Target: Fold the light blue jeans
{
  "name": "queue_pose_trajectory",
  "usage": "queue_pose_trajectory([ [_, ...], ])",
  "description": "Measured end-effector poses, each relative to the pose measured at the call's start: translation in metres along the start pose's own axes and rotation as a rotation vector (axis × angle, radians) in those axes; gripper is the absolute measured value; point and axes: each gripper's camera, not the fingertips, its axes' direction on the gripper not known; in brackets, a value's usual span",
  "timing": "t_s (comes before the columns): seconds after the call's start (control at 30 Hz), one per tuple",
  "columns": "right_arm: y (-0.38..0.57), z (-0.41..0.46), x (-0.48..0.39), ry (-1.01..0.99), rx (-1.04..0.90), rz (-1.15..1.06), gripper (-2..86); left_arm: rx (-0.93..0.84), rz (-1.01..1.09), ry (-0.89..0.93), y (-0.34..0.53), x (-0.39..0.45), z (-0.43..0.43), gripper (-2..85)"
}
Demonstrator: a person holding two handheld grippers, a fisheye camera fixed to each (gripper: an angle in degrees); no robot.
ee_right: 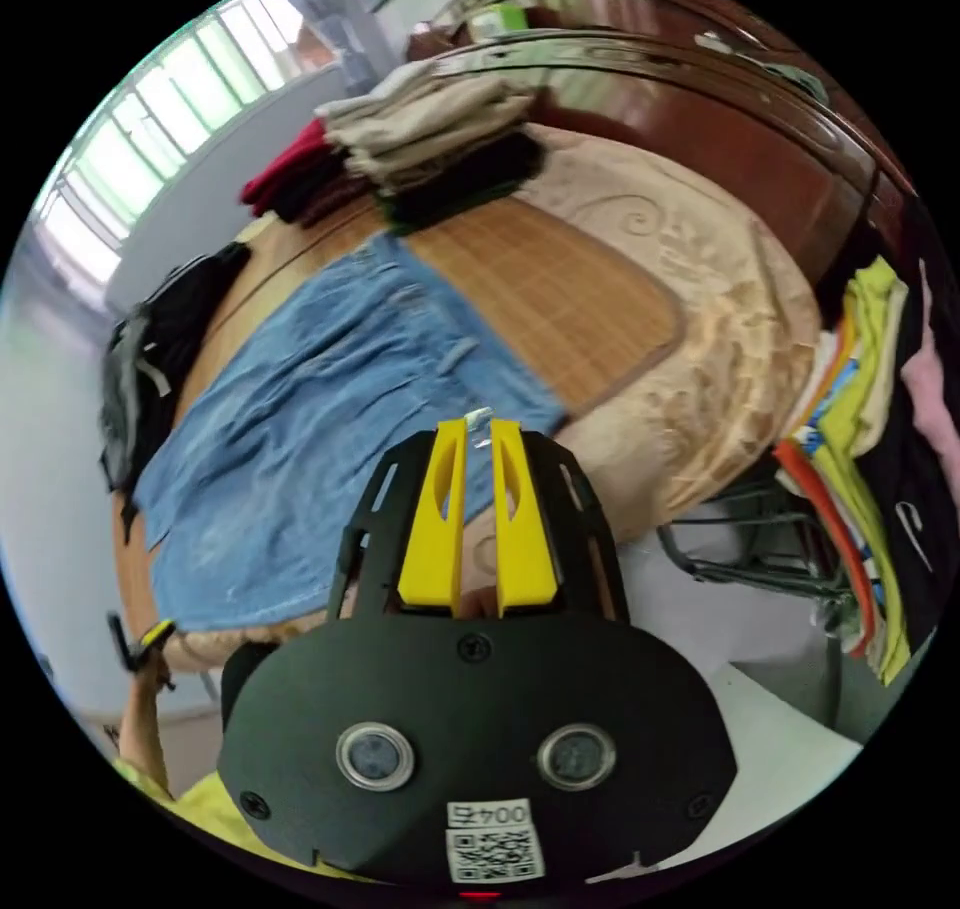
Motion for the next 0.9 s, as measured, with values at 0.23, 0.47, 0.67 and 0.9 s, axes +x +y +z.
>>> queue_pose_trajectory([
  [0.23,0.055,0.068,-0.078,-0.179,-0.191,-0.062,5.0,0.041,0.007,0.016,0.006,-0.009,0.002,1.0],
  [0.47,0.074,0.085,-0.100,-0.072,-0.134,-0.076,3.6,0.003,0.130,0.121,-0.010,-0.034,0.000,3.4],
  [0.67,0.077,0.088,-0.099,-0.080,-0.109,-0.047,0.8,0.228,0.175,0.223,-0.088,-0.084,-0.062,9.4],
  [0.9,0.078,0.091,-0.114,-0.014,-0.105,-0.095,-0.5,0.186,0.519,-0.097,-0.232,-0.030,-0.081,13.3],
])
